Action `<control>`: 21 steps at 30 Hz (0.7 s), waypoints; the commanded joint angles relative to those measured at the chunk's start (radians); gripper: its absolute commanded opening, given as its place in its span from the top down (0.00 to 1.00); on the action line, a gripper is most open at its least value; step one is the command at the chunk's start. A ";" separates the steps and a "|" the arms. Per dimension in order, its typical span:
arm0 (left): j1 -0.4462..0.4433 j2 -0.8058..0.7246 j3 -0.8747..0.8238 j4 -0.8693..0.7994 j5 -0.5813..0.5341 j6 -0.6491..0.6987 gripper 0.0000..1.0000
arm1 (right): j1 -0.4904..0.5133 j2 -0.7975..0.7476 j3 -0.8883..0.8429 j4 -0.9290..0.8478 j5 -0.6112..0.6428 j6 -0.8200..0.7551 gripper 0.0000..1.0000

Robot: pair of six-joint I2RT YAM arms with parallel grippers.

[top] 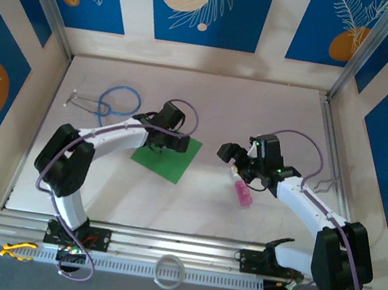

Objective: Fold a paper plane with a square sheet of paper (pick it up from the middle)
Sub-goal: Move the square sheet of paper to the center of the table.

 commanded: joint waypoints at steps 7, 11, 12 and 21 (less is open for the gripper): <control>0.098 0.080 0.015 -0.052 0.156 0.046 0.00 | 0.028 -0.018 0.015 -0.002 0.040 0.030 0.05; 0.098 0.101 0.007 -0.046 0.195 0.034 0.00 | 0.028 -0.013 0.016 0.002 0.050 0.037 0.05; 0.099 0.108 0.008 -0.052 0.200 0.029 0.00 | 0.028 -0.010 0.017 0.003 0.052 0.039 0.05; 0.088 0.107 -0.058 -0.077 0.179 -0.102 0.00 | 0.030 -0.026 0.029 -0.025 0.079 0.052 0.05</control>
